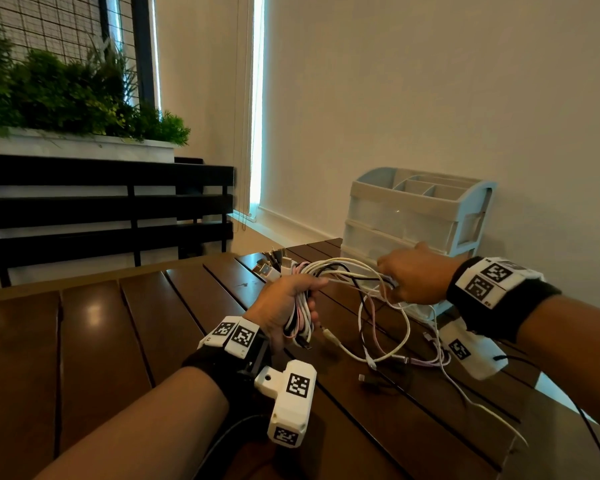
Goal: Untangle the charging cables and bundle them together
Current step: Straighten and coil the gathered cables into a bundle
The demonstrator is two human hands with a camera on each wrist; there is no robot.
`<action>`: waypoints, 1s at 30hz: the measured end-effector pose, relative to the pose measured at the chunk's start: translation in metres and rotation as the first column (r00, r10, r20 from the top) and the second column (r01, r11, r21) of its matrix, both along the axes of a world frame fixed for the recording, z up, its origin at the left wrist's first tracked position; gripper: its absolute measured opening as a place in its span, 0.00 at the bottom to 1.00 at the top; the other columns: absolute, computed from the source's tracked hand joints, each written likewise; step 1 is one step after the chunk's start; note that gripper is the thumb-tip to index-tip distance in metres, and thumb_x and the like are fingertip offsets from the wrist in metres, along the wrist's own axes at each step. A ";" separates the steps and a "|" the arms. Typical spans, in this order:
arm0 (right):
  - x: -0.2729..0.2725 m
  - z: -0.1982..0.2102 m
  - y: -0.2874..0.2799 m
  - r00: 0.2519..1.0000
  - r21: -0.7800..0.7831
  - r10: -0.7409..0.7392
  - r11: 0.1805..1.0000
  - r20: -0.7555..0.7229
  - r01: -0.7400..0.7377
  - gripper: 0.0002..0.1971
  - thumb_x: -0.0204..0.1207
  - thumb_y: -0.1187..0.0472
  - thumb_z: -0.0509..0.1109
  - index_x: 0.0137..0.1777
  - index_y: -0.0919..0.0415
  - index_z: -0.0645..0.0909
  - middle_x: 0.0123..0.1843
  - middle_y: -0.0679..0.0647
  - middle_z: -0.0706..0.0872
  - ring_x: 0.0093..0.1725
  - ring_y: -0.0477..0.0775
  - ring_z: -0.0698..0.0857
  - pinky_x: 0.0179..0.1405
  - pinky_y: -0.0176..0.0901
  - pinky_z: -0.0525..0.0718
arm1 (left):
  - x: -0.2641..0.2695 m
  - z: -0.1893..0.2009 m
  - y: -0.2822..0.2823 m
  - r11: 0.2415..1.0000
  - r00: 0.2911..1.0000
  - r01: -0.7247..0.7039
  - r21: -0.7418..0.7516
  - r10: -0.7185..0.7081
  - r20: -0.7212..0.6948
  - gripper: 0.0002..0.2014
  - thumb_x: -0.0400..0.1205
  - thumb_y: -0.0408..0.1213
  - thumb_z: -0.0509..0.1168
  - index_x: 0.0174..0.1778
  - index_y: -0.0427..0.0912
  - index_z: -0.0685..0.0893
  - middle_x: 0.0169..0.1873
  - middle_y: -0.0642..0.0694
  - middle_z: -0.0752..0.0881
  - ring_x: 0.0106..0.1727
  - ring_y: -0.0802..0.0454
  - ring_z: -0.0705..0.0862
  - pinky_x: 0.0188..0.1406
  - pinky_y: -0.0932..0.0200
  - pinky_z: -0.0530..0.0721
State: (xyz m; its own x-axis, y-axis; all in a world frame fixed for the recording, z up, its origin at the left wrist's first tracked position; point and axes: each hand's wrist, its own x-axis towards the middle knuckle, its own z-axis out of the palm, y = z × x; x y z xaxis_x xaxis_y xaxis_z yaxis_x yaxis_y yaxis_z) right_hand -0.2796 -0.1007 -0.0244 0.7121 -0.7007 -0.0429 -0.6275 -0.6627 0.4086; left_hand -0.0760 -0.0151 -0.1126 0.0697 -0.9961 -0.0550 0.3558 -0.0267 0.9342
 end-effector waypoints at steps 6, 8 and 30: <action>0.001 -0.008 -0.002 0.976 0.029 0.151 0.987 0.157 -0.157 0.07 0.77 0.55 0.65 0.47 0.53 0.85 0.46 0.46 0.82 0.46 0.48 0.81 0.50 0.49 0.83 | 0.004 0.001 -0.001 0.999 0.999 -0.031 0.016 0.031 -0.028 0.14 0.75 0.38 0.71 0.24 0.41 0.79 0.21 0.47 0.76 0.19 0.53 0.75 0.24 0.60 0.77; 0.002 -0.008 0.001 0.980 0.082 0.080 0.992 0.181 -0.096 0.07 0.75 0.54 0.65 0.46 0.52 0.85 0.42 0.47 0.84 0.41 0.48 0.82 0.47 0.51 0.85 | 0.003 0.000 -0.001 0.999 0.999 -0.025 0.019 0.025 -0.019 0.14 0.76 0.38 0.71 0.25 0.41 0.80 0.21 0.47 0.76 0.19 0.53 0.75 0.24 0.60 0.77; 0.017 0.032 0.021 0.735 0.399 -0.029 0.854 0.677 -0.335 0.37 0.69 0.57 0.78 0.76 0.40 0.67 0.71 0.39 0.77 0.71 0.36 0.73 0.69 0.40 0.67 | 0.002 0.001 0.000 1.000 0.999 0.002 0.005 -0.002 0.048 0.13 0.74 0.38 0.72 0.25 0.42 0.80 0.20 0.47 0.75 0.19 0.52 0.75 0.24 0.60 0.76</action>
State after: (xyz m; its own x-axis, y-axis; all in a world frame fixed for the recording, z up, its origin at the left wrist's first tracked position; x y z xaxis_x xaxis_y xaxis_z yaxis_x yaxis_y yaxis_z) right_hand -0.2625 -0.0797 0.0078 0.7834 -0.5962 0.1756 -0.4806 -0.7603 -0.4370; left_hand -0.0745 -0.0148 -0.1116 0.0705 -0.9959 -0.0564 0.3108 -0.0318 0.9499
